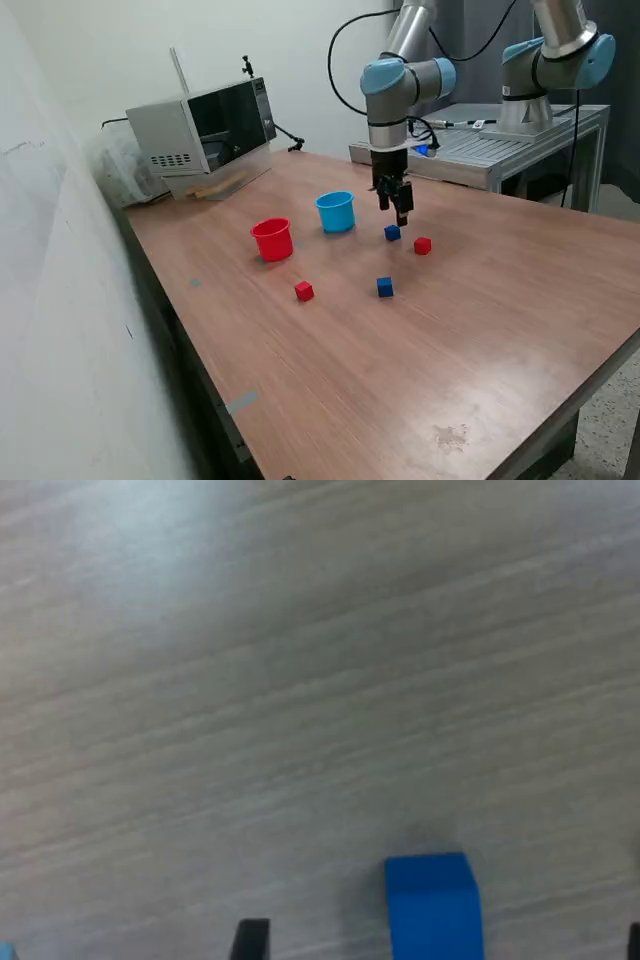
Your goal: Place red objects in the red bin, and blue objects in the blue bin.
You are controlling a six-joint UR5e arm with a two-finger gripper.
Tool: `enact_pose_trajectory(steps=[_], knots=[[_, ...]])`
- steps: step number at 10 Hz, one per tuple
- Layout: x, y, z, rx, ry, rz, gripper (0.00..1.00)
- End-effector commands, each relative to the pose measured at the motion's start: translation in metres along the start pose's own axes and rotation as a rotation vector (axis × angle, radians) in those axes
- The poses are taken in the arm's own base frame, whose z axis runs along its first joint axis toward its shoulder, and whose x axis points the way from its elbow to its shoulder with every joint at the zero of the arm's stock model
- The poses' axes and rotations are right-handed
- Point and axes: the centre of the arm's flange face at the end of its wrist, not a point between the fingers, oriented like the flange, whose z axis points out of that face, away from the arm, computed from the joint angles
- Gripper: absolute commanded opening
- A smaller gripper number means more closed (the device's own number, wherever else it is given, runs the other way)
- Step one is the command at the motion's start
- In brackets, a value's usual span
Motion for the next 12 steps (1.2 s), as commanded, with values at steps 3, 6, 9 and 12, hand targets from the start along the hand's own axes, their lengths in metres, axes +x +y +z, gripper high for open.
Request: enact_pose_trajectory(steps=[3, 6, 9, 12], knots=[[0.003, 0.01, 0.011, 0.006, -0.002, -0.002, 1.0], [0.003, 0.011, 0.013, 0.011, -0.003, -0.002, 1.0], [-0.009, 0.015, 0.017, 0.02, -0.004, 0.014, 0.0], [-0.016, 0.018, 0.017, 0.016, -0.003, 0.027, 0.0]])
